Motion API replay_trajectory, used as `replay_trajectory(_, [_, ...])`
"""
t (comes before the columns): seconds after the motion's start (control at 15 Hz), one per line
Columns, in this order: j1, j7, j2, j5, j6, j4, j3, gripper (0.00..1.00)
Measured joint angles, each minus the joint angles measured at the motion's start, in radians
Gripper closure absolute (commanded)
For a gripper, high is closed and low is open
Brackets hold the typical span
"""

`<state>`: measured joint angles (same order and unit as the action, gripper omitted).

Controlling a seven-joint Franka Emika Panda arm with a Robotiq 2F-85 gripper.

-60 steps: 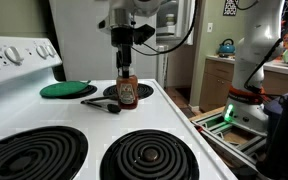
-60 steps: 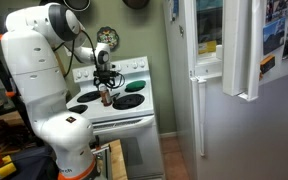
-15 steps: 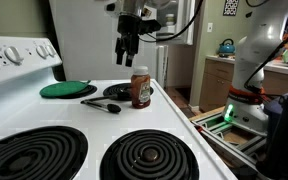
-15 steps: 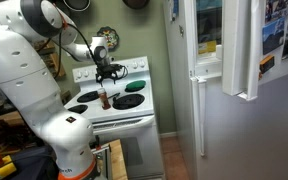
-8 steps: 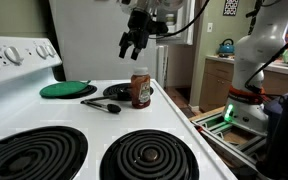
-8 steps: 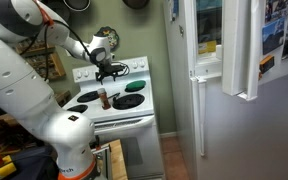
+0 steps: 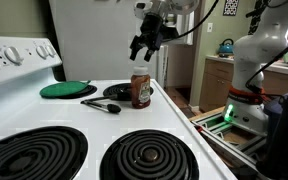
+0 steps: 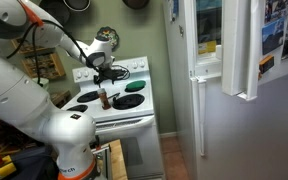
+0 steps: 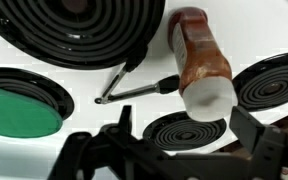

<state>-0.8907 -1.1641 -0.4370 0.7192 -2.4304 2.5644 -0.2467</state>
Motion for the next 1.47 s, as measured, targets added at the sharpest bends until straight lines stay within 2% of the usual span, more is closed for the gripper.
replay_trajectory(0.67, [-0.037, -0.186, 0.002, 0.097, 0.0, 0.111, 0.041, 0.0])
replay_trajectory(1.13, [-0.035, -0.374, 0.087, 0.341, -0.007, 0.101, 0.047, 0.0])
replay_trajectory(1.47, [-0.001, -0.446, 0.158, 0.433, -0.007, 0.079, 0.022, 0.0])
